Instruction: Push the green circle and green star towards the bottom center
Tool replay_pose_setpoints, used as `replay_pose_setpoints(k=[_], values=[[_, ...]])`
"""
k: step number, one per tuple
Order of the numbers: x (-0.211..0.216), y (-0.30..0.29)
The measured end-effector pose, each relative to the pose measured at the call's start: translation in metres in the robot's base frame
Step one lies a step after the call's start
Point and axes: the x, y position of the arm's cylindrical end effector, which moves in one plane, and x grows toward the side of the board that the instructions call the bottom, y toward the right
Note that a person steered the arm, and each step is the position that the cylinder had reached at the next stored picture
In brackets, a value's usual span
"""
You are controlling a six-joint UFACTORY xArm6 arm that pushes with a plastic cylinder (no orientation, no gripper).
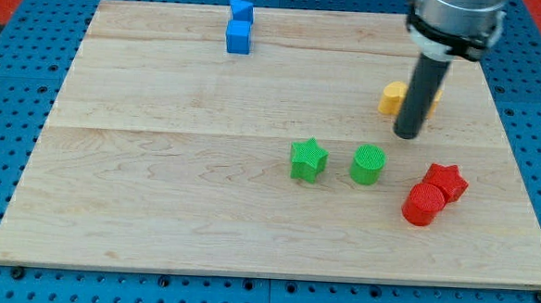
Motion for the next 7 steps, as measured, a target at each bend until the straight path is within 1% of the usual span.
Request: replay_pose_setpoints(k=[1,2,3,4,6,7], values=[[0.029,0.016],[0.049,-0.015],[0.056,-0.061],[0.055,-0.107],[0.041,-0.152],[0.008,-0.134]])
